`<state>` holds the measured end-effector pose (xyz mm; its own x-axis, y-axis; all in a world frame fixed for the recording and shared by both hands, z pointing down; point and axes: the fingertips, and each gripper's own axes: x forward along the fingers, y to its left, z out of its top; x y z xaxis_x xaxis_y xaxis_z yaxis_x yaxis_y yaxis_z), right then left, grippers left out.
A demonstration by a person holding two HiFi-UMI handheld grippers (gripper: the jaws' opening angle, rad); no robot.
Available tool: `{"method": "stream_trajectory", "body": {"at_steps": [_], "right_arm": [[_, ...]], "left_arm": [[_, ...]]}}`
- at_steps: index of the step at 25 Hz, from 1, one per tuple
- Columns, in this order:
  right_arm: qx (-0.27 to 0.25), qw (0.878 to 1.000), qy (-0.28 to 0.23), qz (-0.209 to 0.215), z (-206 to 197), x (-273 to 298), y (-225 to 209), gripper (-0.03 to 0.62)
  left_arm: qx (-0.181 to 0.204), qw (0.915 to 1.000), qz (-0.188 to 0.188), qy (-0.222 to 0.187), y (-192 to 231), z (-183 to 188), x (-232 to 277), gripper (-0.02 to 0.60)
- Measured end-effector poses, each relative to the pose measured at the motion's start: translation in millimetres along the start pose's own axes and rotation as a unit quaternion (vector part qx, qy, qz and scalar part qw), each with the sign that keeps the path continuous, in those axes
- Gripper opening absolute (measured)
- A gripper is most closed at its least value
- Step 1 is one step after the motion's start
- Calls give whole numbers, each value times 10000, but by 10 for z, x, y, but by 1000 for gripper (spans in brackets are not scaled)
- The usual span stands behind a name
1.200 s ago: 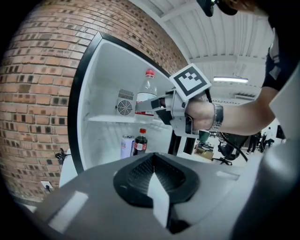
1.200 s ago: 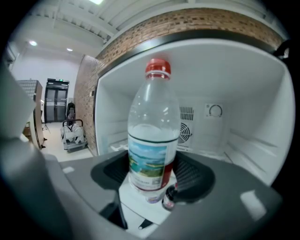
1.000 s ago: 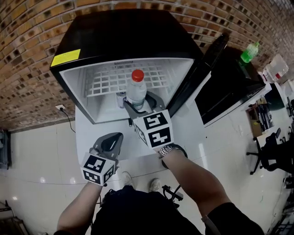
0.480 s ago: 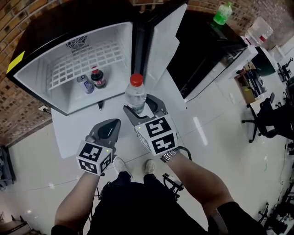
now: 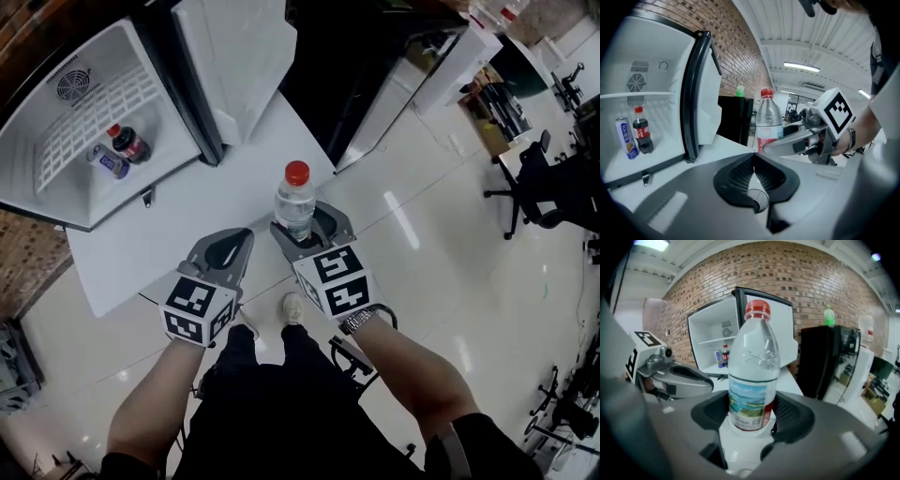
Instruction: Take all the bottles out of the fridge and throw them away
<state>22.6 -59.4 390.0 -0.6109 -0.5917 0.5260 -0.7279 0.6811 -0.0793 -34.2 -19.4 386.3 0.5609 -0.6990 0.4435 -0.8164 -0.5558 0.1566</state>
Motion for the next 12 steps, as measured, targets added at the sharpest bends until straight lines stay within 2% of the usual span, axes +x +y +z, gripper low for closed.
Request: {"method": "stream_trajectory", "body": {"at_steps": [6, 12], "right_arm": [[509, 9978, 404, -118, -775, -190, -421, 284], [1112, 9893, 940, -124, -1600, -292, -710, 284]], "left_arm": [[93, 9987, -280, 409, -443, -257, 507, 4], [118, 9952, -476, 843, -830, -544, 974, 3]]}}
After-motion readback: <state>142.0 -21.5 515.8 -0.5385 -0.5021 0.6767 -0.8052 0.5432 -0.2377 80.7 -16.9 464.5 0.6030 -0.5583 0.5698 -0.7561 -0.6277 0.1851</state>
